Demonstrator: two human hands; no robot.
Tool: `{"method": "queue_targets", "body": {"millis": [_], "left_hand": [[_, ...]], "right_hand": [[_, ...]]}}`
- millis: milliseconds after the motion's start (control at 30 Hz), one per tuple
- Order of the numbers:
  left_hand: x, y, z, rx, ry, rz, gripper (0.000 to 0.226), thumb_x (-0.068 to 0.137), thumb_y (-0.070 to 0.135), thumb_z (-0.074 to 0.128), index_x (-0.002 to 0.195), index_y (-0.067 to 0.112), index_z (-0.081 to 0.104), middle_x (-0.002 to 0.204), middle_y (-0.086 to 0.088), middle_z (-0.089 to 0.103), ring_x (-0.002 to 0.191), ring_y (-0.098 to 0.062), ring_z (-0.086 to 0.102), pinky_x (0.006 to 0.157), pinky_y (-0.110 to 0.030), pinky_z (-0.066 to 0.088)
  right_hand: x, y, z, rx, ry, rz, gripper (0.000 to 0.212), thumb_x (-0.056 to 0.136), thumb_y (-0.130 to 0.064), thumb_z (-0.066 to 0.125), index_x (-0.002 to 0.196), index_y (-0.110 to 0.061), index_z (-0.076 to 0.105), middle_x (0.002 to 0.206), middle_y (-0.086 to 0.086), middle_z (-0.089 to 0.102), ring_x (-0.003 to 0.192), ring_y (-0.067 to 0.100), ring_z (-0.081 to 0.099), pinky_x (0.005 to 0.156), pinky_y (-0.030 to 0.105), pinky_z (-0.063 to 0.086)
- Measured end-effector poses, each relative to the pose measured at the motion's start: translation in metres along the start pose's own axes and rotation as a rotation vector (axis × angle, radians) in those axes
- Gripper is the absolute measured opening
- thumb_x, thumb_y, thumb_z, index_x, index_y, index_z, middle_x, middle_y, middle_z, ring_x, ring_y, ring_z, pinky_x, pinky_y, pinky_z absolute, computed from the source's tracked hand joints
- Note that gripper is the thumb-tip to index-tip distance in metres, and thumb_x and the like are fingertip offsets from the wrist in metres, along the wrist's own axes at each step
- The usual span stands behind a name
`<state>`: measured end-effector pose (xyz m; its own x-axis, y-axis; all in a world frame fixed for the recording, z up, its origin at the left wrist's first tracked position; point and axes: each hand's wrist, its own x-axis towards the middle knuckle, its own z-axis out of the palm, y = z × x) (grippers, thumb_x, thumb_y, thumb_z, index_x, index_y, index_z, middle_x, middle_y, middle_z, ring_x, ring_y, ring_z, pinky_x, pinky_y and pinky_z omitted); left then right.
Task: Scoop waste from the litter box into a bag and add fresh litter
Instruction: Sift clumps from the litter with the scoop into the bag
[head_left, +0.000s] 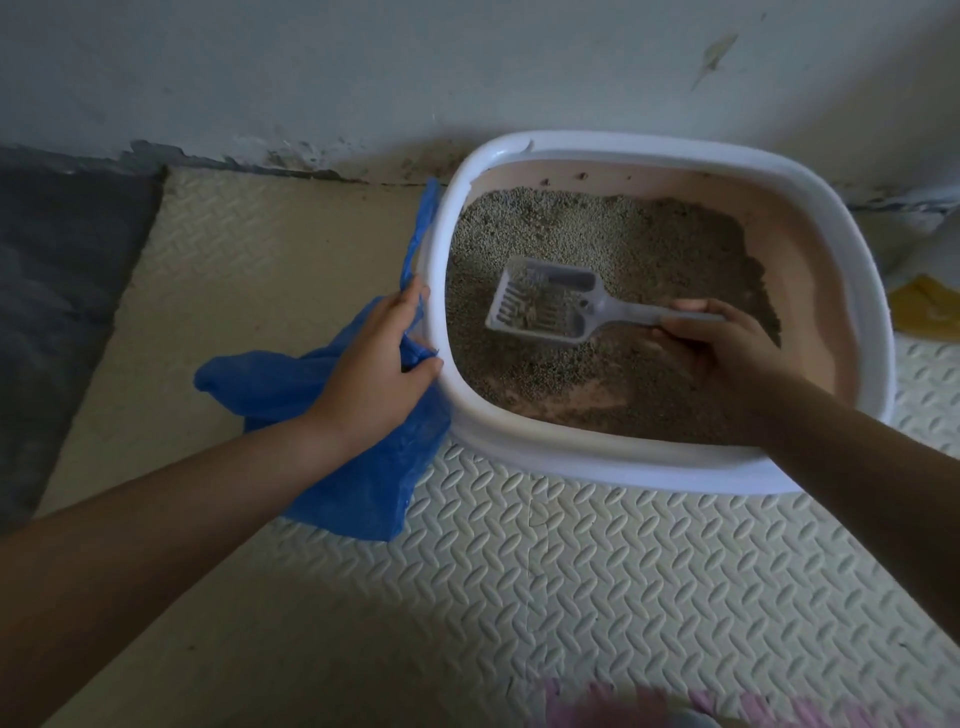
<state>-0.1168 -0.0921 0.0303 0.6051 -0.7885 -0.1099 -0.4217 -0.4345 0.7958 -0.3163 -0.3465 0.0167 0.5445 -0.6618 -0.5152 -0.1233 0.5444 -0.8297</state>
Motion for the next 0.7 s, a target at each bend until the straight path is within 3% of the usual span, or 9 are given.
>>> {"method": "queue_targets", "body": {"millis": [100, 167, 267, 333, 433, 533, 633, 700], "left_hand": [[0.001, 0.000, -0.001, 0.014, 0.000, 0.003, 0.074, 0.089, 0.007, 0.062, 0.150, 0.017, 0.020, 0.133, 0.012, 0.034, 0.103, 0.000, 0.053, 0.091, -0.001, 0.033], [0.001, 0.000, -0.001, 0.020, 0.001, 0.007, 0.073, 0.089, 0.007, 0.062, 0.150, 0.017, 0.021, 0.132, 0.012, 0.034, 0.102, 0.002, 0.053, 0.089, 0.000, 0.033], [-0.001, 0.000, -0.001, 0.022, 0.006, 0.009, 0.074, 0.089, 0.006, 0.062, 0.150, 0.015, 0.021, 0.131, 0.011, 0.034, 0.103, 0.000, 0.053, 0.088, 0.000, 0.032], [-0.002, -0.001, -0.001, 0.035, 0.010, 0.009, 0.074, 0.089, 0.006, 0.062, 0.149, 0.014, 0.022, 0.130, 0.009, 0.035, 0.106, -0.001, 0.049, 0.088, 0.001, 0.030], [-0.003, -0.003, -0.004, 0.084, 0.013, 0.029, 0.073, 0.089, 0.005, 0.062, 0.149, 0.011, 0.022, 0.133, 0.005, 0.034, 0.103, 0.011, 0.037, 0.083, 0.009, 0.023], [-0.003, -0.005, -0.007, 0.084, 0.009, 0.022, 0.075, 0.089, 0.007, 0.062, 0.151, 0.012, 0.019, 0.146, 0.001, 0.032, 0.119, 0.001, 0.039, 0.091, 0.002, 0.025], [-0.002, -0.005, -0.008, 0.078, 0.018, 0.023, 0.076, 0.089, 0.007, 0.062, 0.151, 0.014, 0.018, 0.146, 0.001, 0.032, 0.119, -0.005, 0.044, 0.092, -0.002, 0.029], [-0.002, -0.004, -0.008, 0.075, 0.023, 0.028, 0.076, 0.089, 0.007, 0.062, 0.151, 0.015, 0.017, 0.146, 0.001, 0.033, 0.117, -0.010, 0.049, 0.093, -0.008, 0.032]], "right_hand": [[-0.007, -0.008, -0.004, -0.001, -0.035, -0.032, 0.018, 0.085, 0.009, 0.056, 0.088, -0.009, 0.054, 0.087, 0.017, 0.069, 0.073, 0.020, 0.071, 0.073, 0.024, 0.058], [-0.013, -0.013, -0.003, 0.012, -0.045, -0.054, 0.018, 0.087, 0.010, 0.053, 0.087, -0.008, 0.053, 0.075, 0.011, 0.071, 0.068, 0.017, 0.071, 0.064, 0.018, 0.057], [-0.019, -0.017, -0.003, 0.014, -0.047, -0.084, 0.018, 0.087, 0.011, 0.052, 0.087, -0.006, 0.052, 0.073, 0.009, 0.072, 0.068, 0.018, 0.072, 0.062, 0.016, 0.056], [-0.021, -0.018, -0.005, 0.025, -0.059, -0.095, 0.017, 0.080, 0.009, 0.059, 0.085, -0.006, 0.053, 0.074, 0.010, 0.072, 0.071, 0.020, 0.072, 0.065, 0.018, 0.057], [-0.023, -0.019, -0.008, -0.005, -0.066, -0.107, 0.025, 0.068, 0.002, 0.070, 0.084, -0.007, 0.053, 0.073, 0.011, 0.072, 0.070, 0.021, 0.072, 0.067, 0.019, 0.057], [-0.024, -0.019, -0.007, -0.020, -0.065, -0.107, 0.018, 0.078, 0.007, 0.062, 0.084, -0.007, 0.053, 0.073, 0.009, 0.072, 0.070, 0.020, 0.072, 0.066, 0.018, 0.057], [-0.025, -0.019, -0.004, -0.028, -0.076, -0.100, 0.037, 0.053, -0.009, 0.076, 0.084, -0.007, 0.054, 0.075, 0.009, 0.072, 0.071, 0.020, 0.072, 0.065, 0.018, 0.056], [-0.024, -0.017, -0.003, -0.042, -0.083, -0.104, 0.037, 0.054, -0.009, 0.076, 0.084, -0.007, 0.055, 0.076, 0.010, 0.072, 0.072, 0.021, 0.072, 0.065, 0.018, 0.057]]}}
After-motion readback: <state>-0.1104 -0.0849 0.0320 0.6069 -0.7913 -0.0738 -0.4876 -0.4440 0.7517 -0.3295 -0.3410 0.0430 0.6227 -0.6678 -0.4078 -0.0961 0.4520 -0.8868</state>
